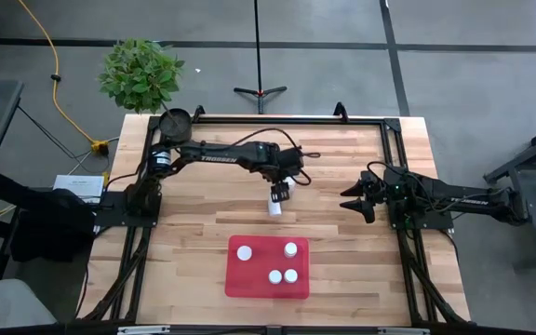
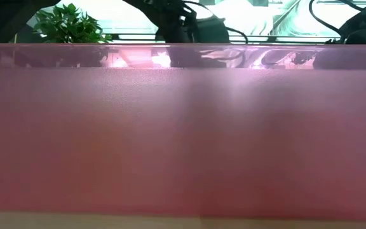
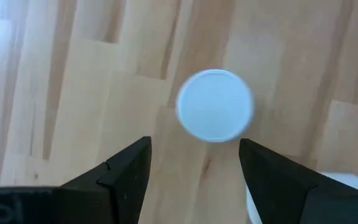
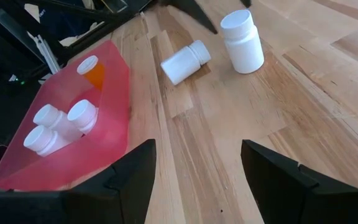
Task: Pick and place pill bottles into a basket
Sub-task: Put the bottom white pill bottle into the red bin
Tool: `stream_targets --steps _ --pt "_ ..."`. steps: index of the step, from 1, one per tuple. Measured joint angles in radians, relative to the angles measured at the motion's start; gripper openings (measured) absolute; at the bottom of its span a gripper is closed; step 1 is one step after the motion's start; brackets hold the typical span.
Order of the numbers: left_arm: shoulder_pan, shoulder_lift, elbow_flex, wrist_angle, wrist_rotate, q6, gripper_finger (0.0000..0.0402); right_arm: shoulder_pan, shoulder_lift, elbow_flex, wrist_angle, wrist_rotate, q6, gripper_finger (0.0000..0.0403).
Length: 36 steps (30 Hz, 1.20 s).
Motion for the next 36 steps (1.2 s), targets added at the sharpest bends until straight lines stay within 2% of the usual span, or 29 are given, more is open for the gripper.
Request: stream_targets --steps 10,17,36 --pt "0.035 0.0 0.0 0.004 0.188 0.025 0.0276 0.0 0.0 0.0 0.0 -0.001 -0.019 0.0226" --pt "0.034 0.0 0.0 0.016 0.151 0.036 0.0276 0.0 0.0 0.0 0.0 -0.001 -0.029 0.0226" --pt "0.034 -0.001 0.0 0.055 0.156 0.025 0.0276 0.0 0.0 0.0 0.0 -0.004 -0.029 0.0226"
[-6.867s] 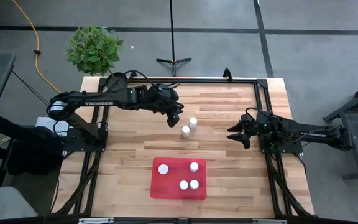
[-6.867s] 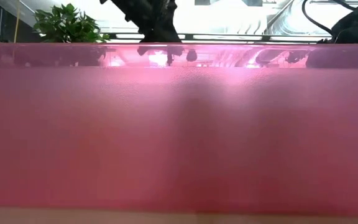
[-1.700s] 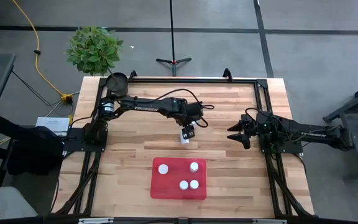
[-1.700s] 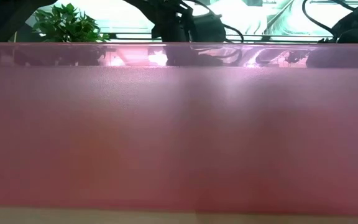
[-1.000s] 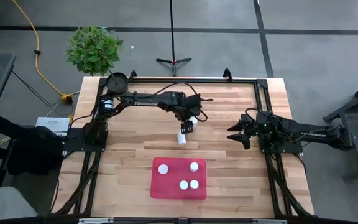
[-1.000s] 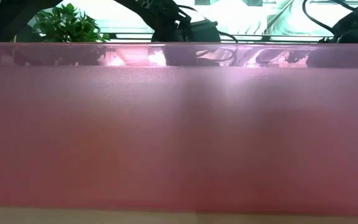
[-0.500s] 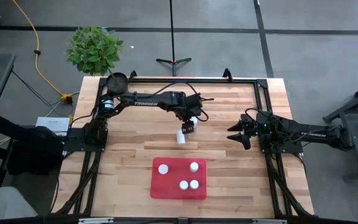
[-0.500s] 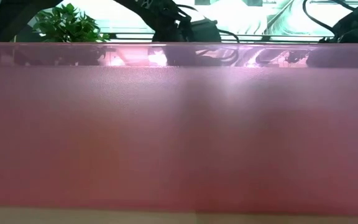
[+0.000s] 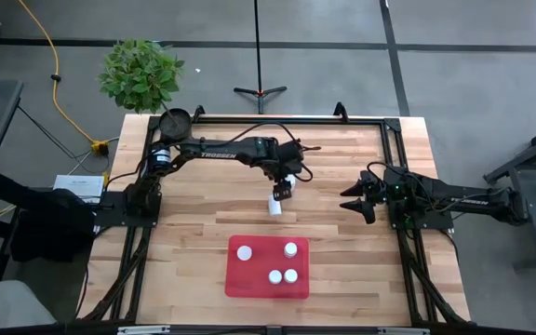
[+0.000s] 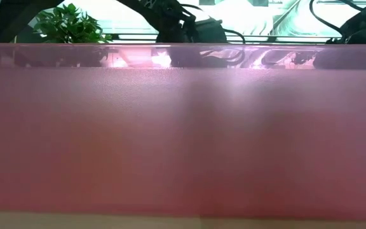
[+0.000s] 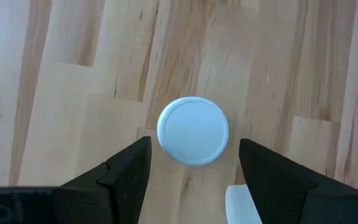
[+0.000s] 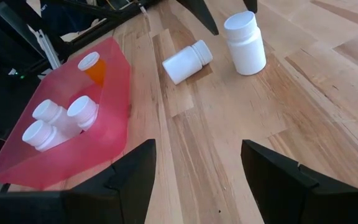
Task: Pick and place pill bottles into a basket
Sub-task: Put the bottom white pill bottle into the red bin
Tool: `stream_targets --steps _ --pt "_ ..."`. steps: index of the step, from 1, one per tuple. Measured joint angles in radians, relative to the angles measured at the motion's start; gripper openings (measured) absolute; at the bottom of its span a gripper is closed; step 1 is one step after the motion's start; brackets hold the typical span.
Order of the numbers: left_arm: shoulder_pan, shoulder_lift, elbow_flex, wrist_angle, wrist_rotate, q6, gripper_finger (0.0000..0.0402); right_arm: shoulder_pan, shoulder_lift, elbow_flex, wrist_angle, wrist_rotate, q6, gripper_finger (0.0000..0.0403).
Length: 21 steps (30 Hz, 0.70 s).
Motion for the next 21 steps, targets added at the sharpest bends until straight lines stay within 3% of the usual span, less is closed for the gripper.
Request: stream_targets --steps 21 --pt "0.0 0.007 0.0 0.066 0.019 -0.003 0.0276 0.0 0.0 0.0 0.0 0.0 0.0 0.0226"
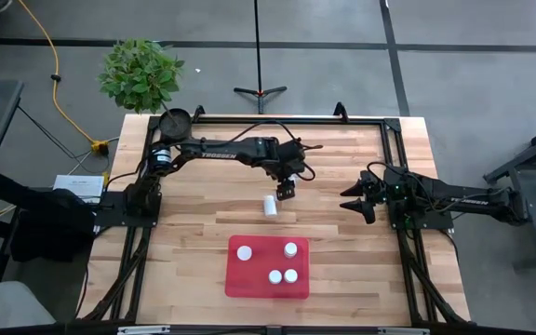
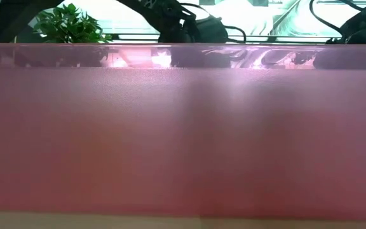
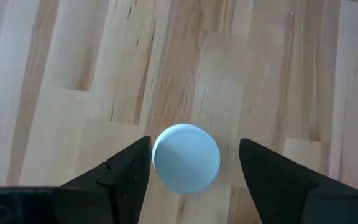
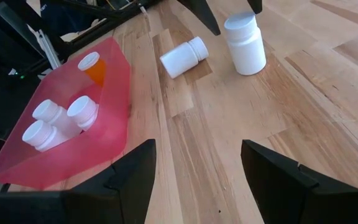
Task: Pick and place pill bottles into a basket
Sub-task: Put the bottom white pill bottle into the red bin
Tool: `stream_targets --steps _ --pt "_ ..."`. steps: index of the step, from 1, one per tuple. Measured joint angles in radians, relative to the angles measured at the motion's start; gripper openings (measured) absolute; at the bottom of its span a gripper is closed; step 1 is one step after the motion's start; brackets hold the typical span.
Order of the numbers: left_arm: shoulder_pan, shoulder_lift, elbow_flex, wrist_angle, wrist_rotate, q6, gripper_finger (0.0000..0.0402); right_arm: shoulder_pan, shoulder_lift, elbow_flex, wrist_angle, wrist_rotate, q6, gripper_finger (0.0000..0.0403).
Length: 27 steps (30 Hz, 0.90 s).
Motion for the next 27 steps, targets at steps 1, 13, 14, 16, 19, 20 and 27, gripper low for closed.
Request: stream_targets --steps 1,13,14,16,19,20,27 --pt "0.0 0.005 0.001 0.001 0.0 0.0 0.0276 0.0 0.0 0.0 0.0 0.0 0.0 0.0226" --pt "0.0 0.043 0.0 0.011 -0.018 -0.001 0.0276 0.0 0.0 0.0 0.0 -0.007 0.003 0.0226" --pt "0.0 0.045 -0.001 0.006 -0.019 -0.001 0.0276 0.0 0.0 0.0 0.0 -0.007 0.003 0.0226" --pt "0.0 0.045 -0.001 0.015 -0.019 -0.002 0.0276 0.0 0.0 0.0 0.0 -0.007 0.002 0.0226" --pt "0.0 0.043 0.0 0.017 -0.018 -0.002 0.0276 0.0 0.0 0.0 0.0 -0.007 0.001 0.0226" --pt "0.0 0.044 -0.001 0.016 -0.019 -0.002 0.0276 0.0 0.0 0.0 0.0 -0.007 0.001 0.0226" --pt "0.0 0.044 -0.001 0.021 -0.019 -0.002 0.0275 0.0 0.0 0.0 0.0 -0.007 0.0 0.0226"
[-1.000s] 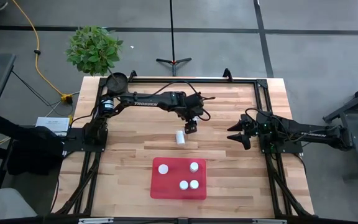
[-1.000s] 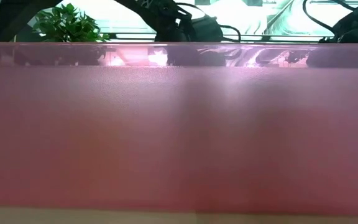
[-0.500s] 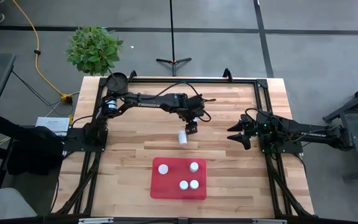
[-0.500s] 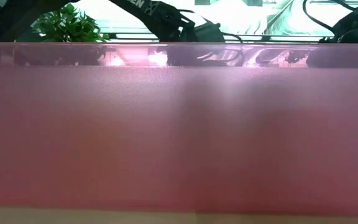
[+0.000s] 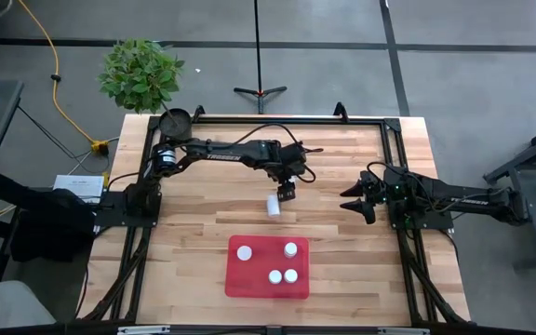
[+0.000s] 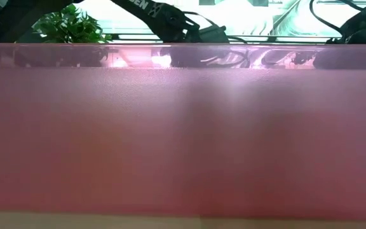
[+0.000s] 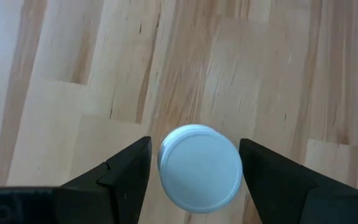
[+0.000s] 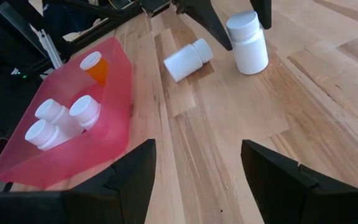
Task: Pick and place pill bottles into a basket
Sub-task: Put the bottom white pill bottle into the red bin
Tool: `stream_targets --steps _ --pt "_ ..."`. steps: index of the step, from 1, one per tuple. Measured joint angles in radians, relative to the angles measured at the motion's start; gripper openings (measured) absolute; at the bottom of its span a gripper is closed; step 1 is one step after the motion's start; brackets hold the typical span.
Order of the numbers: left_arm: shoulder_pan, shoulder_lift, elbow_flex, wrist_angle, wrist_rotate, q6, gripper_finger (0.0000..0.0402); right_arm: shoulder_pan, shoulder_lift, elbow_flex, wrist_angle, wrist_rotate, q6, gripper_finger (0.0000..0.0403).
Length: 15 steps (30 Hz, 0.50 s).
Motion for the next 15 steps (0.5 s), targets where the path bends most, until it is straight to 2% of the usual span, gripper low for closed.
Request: stream_targets --steps 7,15 --pt "0.0 0.0 0.0 0.0 0.008 -0.001 0.0268 0.0 0.0 0.0 0.0 0.0 0.0 0.0226" --pt "0.001 -0.001 0.002 0.007 0.022 -0.019 0.0194 0.0 0.0 0.0 0.0 0.0 0.001 0.0226"
